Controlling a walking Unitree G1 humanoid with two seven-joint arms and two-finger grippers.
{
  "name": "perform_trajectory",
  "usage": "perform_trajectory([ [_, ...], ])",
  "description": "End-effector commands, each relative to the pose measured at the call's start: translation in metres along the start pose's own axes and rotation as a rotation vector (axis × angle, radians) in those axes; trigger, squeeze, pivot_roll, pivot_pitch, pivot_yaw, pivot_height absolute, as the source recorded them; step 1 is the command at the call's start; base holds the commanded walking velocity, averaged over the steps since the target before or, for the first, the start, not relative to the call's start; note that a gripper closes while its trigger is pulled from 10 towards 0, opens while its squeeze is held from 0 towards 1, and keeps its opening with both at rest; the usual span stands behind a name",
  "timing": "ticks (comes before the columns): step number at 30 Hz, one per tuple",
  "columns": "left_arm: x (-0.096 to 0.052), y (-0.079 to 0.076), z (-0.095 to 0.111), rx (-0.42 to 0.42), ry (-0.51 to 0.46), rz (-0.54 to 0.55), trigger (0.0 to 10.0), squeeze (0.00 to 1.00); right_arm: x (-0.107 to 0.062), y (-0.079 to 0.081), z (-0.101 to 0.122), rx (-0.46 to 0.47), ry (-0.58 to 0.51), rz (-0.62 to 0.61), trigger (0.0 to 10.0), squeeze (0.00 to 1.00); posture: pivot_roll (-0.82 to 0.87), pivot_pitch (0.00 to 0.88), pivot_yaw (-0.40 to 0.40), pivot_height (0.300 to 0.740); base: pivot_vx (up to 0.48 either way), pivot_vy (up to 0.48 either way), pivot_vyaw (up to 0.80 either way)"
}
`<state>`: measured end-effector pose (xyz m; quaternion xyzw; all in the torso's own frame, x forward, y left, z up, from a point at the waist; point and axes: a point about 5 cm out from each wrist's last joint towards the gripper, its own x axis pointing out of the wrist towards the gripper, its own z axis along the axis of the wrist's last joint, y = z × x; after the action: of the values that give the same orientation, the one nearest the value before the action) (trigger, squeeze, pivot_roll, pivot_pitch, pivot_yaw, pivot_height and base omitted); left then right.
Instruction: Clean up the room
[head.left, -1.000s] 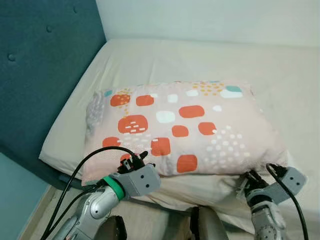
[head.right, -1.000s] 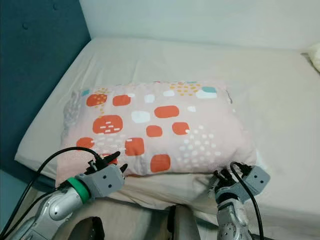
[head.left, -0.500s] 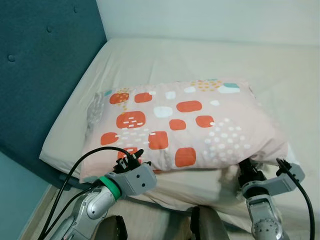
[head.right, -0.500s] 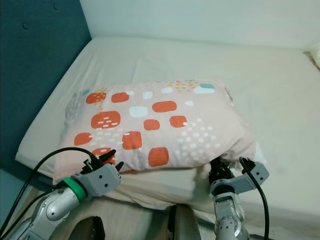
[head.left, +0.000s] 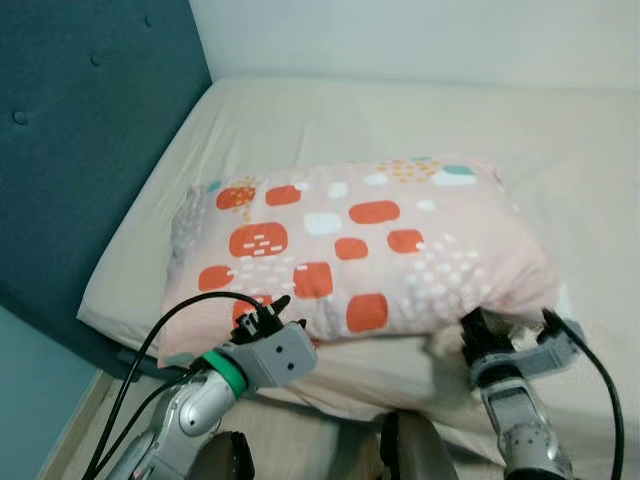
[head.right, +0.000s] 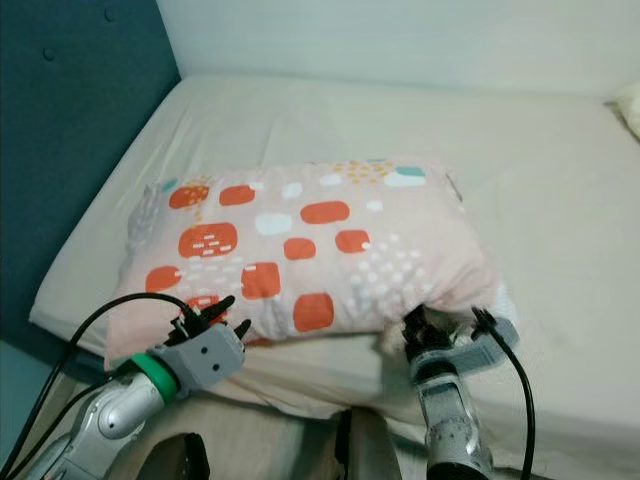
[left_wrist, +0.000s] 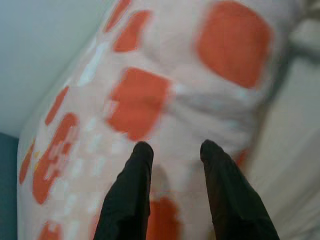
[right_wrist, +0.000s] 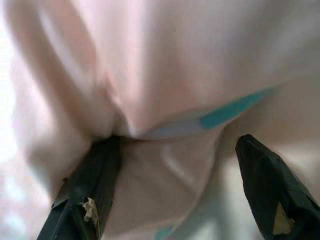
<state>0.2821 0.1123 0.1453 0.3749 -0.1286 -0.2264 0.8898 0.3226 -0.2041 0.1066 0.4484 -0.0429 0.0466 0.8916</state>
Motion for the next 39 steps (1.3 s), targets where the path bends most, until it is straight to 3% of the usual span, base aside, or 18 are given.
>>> perform_trajectory([
  [1,-0.004,-0.002,-0.006,-0.005,0.023,-0.002,10.0,0.0,0.001,0.015,-0.013,0.018,0.057,0.116,10.0,0.0,-0.05,0.209,0.104,0.599,0.0,0.0,0.0],
  [8,-0.005,-0.002,-0.005,-0.007,0.024,0.001,10.0,0.0,-0.001,0.017,-0.018,0.04,0.057,0.146,10.0,0.0,-0.05,0.213,0.108,0.599,0.0,0.0,0.0],
  [13,-0.004,-0.003,-0.004,-0.011,0.02,-0.001,10.0,0.0,0.007,0.013,-0.024,0.065,0.055,0.138,10.0,0.0,-0.04,0.214,0.112,0.599,0.0,0.0,0.0],
  [15,-0.003,-0.002,-0.003,-0.011,0.018,0.005,10.0,0.0,0.021,0.019,-0.012,0.043,-0.017,0.131,10.0,0.0,-0.04,0.213,0.109,0.599,0.0,0.0,0.0],
  [21,-0.003,-0.001,-0.004,-0.01,0.022,0.01,10.0,0.0,0.03,0.034,0.008,0.012,-0.097,0.189,10.0,0.0,-0.04,0.21,0.109,0.599,0.0,0.0,0.0],
  [25,-0.002,-0.003,-0.003,-0.015,0.016,0.007,10.0,0.0,0.034,0.042,0.021,0.012,-0.104,0.291,10.0,0.0,-0.04,0.209,0.109,0.599,0.0,0.0,0.0],
  [28,0.0,-0.003,-0.002,-0.017,0.011,0.009,10.0,0.0,0.038,0.04,0.02,0.011,-0.075,0.289,10.0,0.0,-0.05,0.2,0.106,0.599,0.0,0.0,0.0],
  [29,0.001,-0.003,-0.002,-0.018,0.011,0.01,10.0,0.0,0.039,0.038,0.018,0.014,-0.069,0.277,3.1,0.0,-0.05,0.196,0.103,0.599,0.0,0.0,0.0],
  [30,0.001,-0.003,-0.002,-0.018,0.011,0.012,10.0,0.0,0.04,0.035,0.017,0.034,-0.07,0.251,0.0,0.0,-0.05,0.196,0.103,0.599,0.0,0.0,0.0],
  [33,0.0,-0.003,-0.003,-0.017,0.013,0.015,10.0,0.0,0.042,0.03,0.015,0.096,-0.084,0.198,0.0,0.0,-0.05,0.19,0.101,0.599,0.0,0.0,0.0],
  [39,0.0,-0.002,-0.003,-0.016,0.015,0.019,10.0,0.0,0.039,0.023,0.003,0.111,-0.071,0.123,0.0,0.0,-0.04,0.181,0.1,0.599,0.0,0.0,0.0],
])
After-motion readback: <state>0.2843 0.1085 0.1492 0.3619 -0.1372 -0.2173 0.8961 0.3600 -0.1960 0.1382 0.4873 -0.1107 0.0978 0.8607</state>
